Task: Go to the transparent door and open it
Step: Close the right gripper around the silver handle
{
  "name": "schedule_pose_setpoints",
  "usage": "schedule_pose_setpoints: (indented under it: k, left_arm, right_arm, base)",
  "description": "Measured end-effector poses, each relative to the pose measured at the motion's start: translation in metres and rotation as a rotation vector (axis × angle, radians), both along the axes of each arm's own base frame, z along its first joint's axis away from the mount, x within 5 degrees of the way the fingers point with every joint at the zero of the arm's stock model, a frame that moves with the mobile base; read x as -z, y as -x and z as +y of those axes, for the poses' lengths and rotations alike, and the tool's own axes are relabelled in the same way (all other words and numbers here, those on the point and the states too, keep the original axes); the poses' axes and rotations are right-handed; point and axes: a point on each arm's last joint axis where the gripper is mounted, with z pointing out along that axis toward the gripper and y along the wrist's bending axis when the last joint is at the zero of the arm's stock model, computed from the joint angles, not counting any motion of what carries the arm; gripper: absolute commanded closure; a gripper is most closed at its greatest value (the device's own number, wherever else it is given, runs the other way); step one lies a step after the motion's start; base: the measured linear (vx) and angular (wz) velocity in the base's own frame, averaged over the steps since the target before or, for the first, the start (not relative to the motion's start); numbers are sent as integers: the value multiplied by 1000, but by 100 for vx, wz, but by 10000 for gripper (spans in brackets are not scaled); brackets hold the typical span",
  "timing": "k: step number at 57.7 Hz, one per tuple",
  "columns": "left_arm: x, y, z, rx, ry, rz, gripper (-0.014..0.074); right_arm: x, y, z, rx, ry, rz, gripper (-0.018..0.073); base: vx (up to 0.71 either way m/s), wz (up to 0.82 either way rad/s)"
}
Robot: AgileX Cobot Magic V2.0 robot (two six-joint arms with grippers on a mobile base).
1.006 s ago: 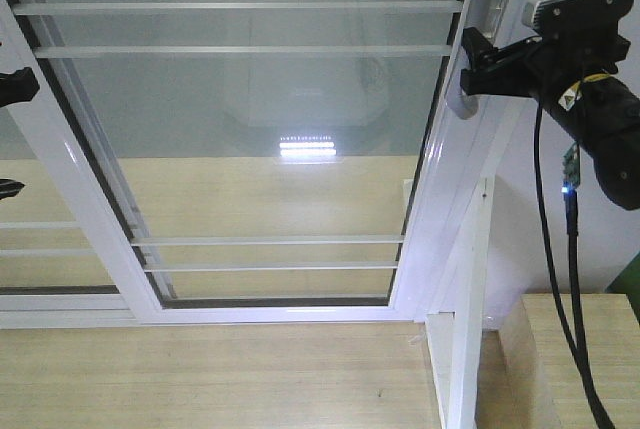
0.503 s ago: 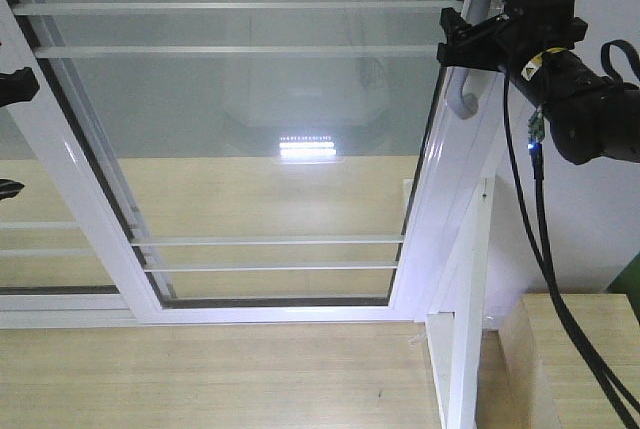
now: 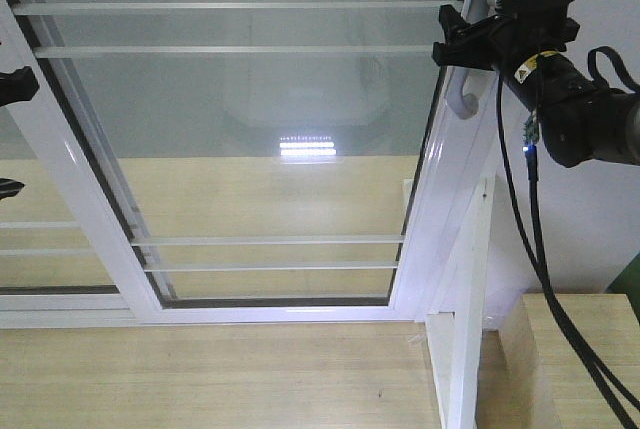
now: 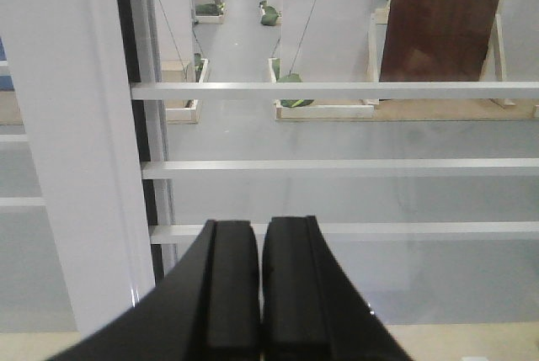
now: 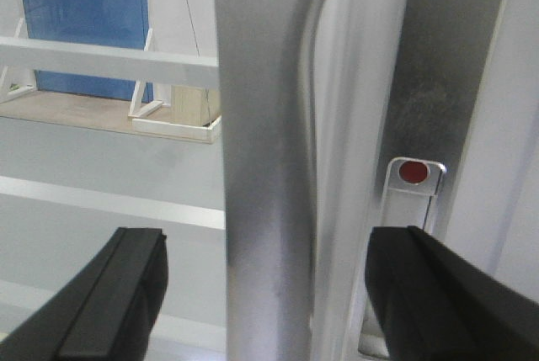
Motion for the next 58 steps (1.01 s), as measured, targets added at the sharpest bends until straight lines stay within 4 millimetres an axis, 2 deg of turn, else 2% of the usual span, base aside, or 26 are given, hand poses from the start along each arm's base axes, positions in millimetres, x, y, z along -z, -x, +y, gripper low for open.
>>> schedule_pose_setpoints:
  k: [12,19,25,31,37,58]
  left_arm:
    - [0,0,0,0,0,-2,411]
    - [0,0,0,0,0,-3,411]
    - [0,0,0,0,0,-3,411]
    - [0,0,0,0,0,-3,411]
    - [0,0,0,0,0,-3,411]
    - [0,0,0,0,0,-3,411]
  right_arm:
    - [-1,-9,1,-1,-4,-19,41]
    - [-3,-12,1,0,-4,-27,102]
    - [-3,-12,1,0,-6,-28,236]
    - [-3,-12,1,0,-5,-24,425]
    - [-3,-12,2,-6,1,-25,575]
    - [-2,-11,11,-32,12,-15,568]
  base:
    - [0,0]
    - [0,0]
    - [0,0]
    - [0,0]
    - [0,0]
    - [0,0]
